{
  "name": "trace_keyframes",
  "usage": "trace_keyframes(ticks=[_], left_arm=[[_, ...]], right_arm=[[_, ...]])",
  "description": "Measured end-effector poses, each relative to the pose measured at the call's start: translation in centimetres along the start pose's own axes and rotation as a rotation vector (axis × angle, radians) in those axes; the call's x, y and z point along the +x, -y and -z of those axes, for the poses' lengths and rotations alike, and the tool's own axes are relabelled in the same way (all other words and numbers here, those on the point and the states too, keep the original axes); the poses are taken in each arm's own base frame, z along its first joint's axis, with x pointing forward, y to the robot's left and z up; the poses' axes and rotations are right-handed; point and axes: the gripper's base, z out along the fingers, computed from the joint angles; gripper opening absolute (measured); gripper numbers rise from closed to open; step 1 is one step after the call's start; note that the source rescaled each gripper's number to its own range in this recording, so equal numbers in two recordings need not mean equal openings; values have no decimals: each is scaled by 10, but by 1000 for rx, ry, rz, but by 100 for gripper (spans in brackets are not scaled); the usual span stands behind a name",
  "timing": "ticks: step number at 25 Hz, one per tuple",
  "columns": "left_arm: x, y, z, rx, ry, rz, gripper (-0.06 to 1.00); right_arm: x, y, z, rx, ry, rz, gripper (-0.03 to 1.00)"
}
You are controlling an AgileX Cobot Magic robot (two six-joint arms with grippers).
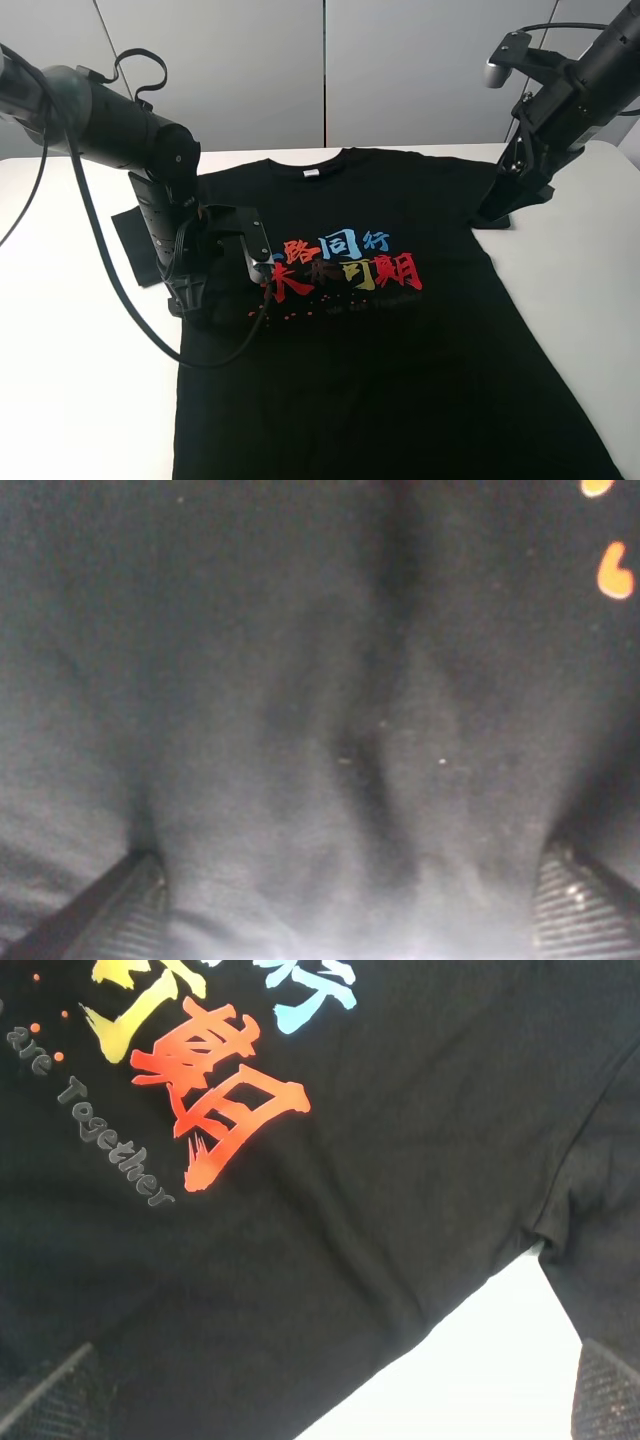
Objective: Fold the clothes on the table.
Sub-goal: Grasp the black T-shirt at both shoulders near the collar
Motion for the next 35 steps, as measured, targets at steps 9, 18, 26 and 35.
trace_keyframes(ticks=[9, 18, 26, 35], left_arm=[[2, -1, -1, -5, -30, -23, 5], [3, 0, -1, -2, -32, -21, 0], [3, 0, -1, -2, -34, -23, 0], [3, 0, -1, -3, -35, -26, 0]], right_arm=[[0, 0, 0, 2, 1, -2, 100], [2, 3, -6, -7, -24, 8, 100], [-1, 2, -62, -82, -181, 110, 100], [-4, -2, -112, -98, -291, 246, 100]])
